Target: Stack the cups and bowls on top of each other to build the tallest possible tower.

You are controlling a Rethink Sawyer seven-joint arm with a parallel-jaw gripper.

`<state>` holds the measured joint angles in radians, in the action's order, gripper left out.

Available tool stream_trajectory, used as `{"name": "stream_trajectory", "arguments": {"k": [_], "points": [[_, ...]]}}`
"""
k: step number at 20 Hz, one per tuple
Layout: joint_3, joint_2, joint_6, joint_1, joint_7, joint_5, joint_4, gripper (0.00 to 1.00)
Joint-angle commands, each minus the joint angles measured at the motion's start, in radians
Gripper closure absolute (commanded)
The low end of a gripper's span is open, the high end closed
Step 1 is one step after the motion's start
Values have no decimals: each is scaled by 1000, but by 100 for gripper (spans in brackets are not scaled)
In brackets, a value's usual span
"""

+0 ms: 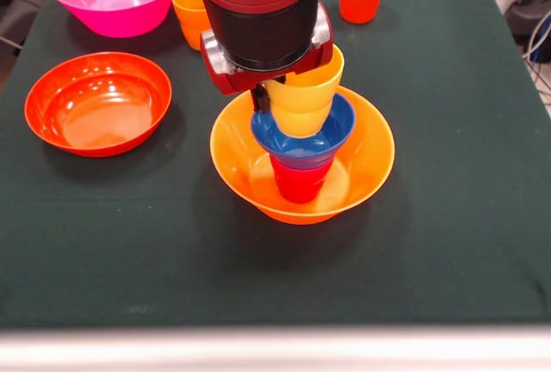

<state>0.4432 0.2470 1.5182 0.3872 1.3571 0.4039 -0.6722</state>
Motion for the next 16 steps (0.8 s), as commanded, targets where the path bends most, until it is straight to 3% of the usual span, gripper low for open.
{"name": "stream_trajectory", "arguments": {"k": [1,13,14,16], "points": [[37,0,-16,-19,-267,56,-34,100],[38,-14,-72,-21,-259,65,-42,100],[39,-16,-73,-22,-254,65,-37,0],[41,-14,-86,-19,-242,57,-46,0]]}}
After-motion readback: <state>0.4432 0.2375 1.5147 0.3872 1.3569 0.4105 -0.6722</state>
